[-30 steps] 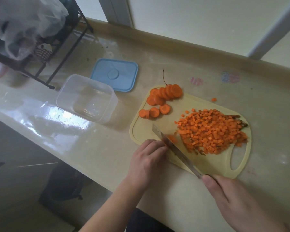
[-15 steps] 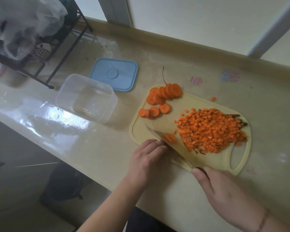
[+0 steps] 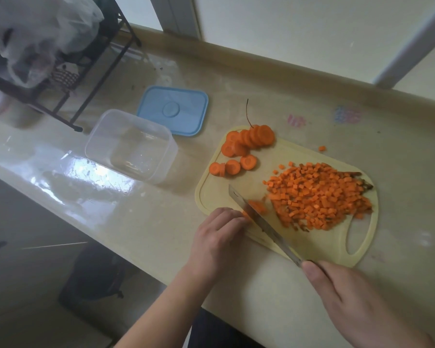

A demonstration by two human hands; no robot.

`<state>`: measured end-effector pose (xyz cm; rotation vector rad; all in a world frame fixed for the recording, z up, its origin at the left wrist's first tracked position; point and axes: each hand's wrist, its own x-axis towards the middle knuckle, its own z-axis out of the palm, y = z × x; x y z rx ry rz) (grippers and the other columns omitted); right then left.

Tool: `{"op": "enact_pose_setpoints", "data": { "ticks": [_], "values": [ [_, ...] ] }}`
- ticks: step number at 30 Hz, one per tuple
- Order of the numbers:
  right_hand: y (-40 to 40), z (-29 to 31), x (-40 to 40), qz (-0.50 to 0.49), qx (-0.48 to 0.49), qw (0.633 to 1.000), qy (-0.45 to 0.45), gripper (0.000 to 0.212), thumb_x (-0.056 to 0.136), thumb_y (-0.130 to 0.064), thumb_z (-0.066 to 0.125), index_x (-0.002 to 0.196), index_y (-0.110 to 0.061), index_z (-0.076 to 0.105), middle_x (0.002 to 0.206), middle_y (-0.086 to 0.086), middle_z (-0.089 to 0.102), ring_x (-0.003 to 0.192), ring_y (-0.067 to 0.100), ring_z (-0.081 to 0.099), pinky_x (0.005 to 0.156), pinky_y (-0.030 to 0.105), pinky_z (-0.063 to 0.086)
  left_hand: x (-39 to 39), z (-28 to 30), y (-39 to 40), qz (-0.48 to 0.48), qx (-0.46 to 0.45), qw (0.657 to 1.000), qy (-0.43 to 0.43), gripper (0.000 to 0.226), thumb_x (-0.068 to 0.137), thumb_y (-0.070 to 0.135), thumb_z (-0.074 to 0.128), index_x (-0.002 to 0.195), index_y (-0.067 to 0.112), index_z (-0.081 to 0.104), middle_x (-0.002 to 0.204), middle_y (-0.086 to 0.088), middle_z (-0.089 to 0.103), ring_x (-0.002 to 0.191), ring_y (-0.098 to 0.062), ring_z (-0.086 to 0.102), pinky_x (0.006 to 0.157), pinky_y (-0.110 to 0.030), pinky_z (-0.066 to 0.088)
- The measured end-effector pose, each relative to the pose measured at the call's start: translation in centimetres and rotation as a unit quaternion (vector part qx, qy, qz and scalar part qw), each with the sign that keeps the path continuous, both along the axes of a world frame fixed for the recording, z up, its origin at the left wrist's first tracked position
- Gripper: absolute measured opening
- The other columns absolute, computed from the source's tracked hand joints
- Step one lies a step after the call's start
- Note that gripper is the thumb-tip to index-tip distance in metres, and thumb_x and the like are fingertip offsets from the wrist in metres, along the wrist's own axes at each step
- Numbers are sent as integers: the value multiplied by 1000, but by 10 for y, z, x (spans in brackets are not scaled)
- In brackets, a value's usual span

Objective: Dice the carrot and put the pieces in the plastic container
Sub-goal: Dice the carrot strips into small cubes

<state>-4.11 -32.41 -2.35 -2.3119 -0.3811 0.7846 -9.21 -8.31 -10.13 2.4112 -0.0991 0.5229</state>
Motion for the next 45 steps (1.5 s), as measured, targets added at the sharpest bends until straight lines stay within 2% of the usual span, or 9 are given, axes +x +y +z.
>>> {"op": "enact_pose_setpoints", "data": {
  "ticks": [8,15,19,26,30,36,42,45],
  "values": [
    [-4,-2,-4,22,-15,1000,-14,89,74,-90,8,67,-14,54,67,-6,63,59,5,57,58,30,43,0,-4,-4,6,-9,1000,3,34,108,14,46,98,0,75,103,-8,73,94,-28,67,79,-34,55],
    [-3,1,-6,31,-46,998,-28,86,72,-90,2,69,-20,52,75,-16,63,63,6,57,58,34,47,0,-6,-2,0,2,1000,7,12,92,-3,67,98,2,76,103,-6,73,96,-27,68,81,-34,56],
    [-3,2,-5,35,-43,998,-19,86,72,-89,4,69,-18,53,76,-15,62,61,6,57,58,35,47,0,-6,-1,-1,-3,1000,6,18,85,-10,73,98,2,76,103,-6,74,97,-26,68,82,-33,56],
    [-4,-1,-7,21,-57,998,-14,94,66,-93,-3,73,-20,56,76,-12,63,68,7,58,62,34,49,0,-4,-2,-1,-8,1000,6,24,81,-14,75,98,2,76,104,-4,74,97,-25,68,82,-34,56],
    [-3,-4,-7,31,-61,998,-14,93,66,-92,-6,74,-22,54,65,-2,62,65,10,59,63,36,50,1,-3,-4,-1,-8,1000,7,25,80,-16,75,98,2,76,104,-5,73,98,-25,68,83,-33,56],
    [13,-11,2,57,-24,997,-40,74,80,-80,4,68,-21,47,57,1,55,58,16,55,59,39,44,3,1,-6,8,-17,1000,-6,19,85,-10,74,98,4,77,103,-3,72,98,-21,68,82,-32,56],
    [5,-12,1,37,17,999,-16,77,82,-81,14,69,-16,53,61,2,60,57,10,57,59,40,45,1,-1,-6,12,-32,999,8,17,86,-9,74,96,4,75,101,-3,72,96,-22,67,80,-33,56],
    [-2,-10,-2,27,14,999,-21,78,80,-84,14,68,-16,49,63,-2,58,55,10,55,57,40,44,0,-2,-4,15,-27,999,13,13,88,-7,71,95,3,75,100,-4,72,96,-24,68,79,-35,56]
  ]
}}
